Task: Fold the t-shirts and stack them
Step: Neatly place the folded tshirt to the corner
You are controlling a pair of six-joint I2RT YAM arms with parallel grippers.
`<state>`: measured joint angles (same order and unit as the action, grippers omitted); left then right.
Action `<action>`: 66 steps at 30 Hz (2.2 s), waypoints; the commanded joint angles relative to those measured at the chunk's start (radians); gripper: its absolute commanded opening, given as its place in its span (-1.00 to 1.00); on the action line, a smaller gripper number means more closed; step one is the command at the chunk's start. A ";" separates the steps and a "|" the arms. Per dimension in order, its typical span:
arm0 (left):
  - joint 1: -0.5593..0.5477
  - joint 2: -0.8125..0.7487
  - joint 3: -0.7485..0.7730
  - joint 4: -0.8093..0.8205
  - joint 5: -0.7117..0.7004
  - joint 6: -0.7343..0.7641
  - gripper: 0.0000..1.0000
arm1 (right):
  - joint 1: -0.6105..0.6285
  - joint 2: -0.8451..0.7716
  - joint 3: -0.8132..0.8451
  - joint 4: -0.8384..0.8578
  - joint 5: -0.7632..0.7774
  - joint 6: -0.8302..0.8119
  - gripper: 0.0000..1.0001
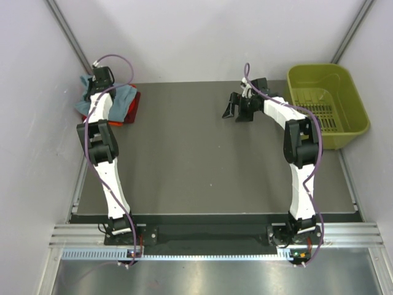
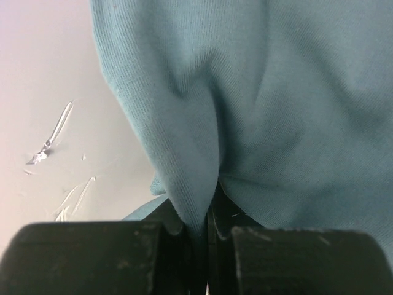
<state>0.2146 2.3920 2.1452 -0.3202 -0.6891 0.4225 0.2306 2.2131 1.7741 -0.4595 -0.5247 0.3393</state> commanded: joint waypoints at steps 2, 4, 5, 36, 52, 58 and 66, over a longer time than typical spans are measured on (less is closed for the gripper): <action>0.017 -0.004 0.022 0.110 -0.110 0.007 -0.54 | 0.024 -0.052 0.030 0.013 0.005 -0.023 0.67; 0.006 -0.019 0.016 0.131 -0.142 0.018 -0.22 | 0.026 -0.049 0.031 0.013 0.005 -0.023 0.67; -0.001 -0.030 0.007 0.144 -0.167 0.024 -0.06 | 0.026 -0.047 0.031 0.013 0.005 -0.023 0.67; -0.301 -0.225 -0.113 -0.190 0.131 -0.162 0.30 | -0.031 -0.076 0.013 0.019 -0.017 -0.023 0.68; -0.261 -0.062 -0.033 -0.161 0.134 -0.131 0.08 | -0.051 -0.035 0.022 0.042 -0.040 0.004 0.68; -0.250 -0.021 0.001 -0.145 0.129 -0.142 0.08 | -0.051 -0.032 0.022 0.045 -0.029 0.000 0.68; -0.233 0.019 0.047 -0.115 0.123 -0.145 -1.00 | -0.048 -0.027 0.027 0.042 -0.020 -0.010 0.68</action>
<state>-0.0280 2.4004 2.1315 -0.4904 -0.5602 0.2855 0.1856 2.2024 1.7744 -0.4530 -0.5465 0.3412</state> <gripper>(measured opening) 0.019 0.839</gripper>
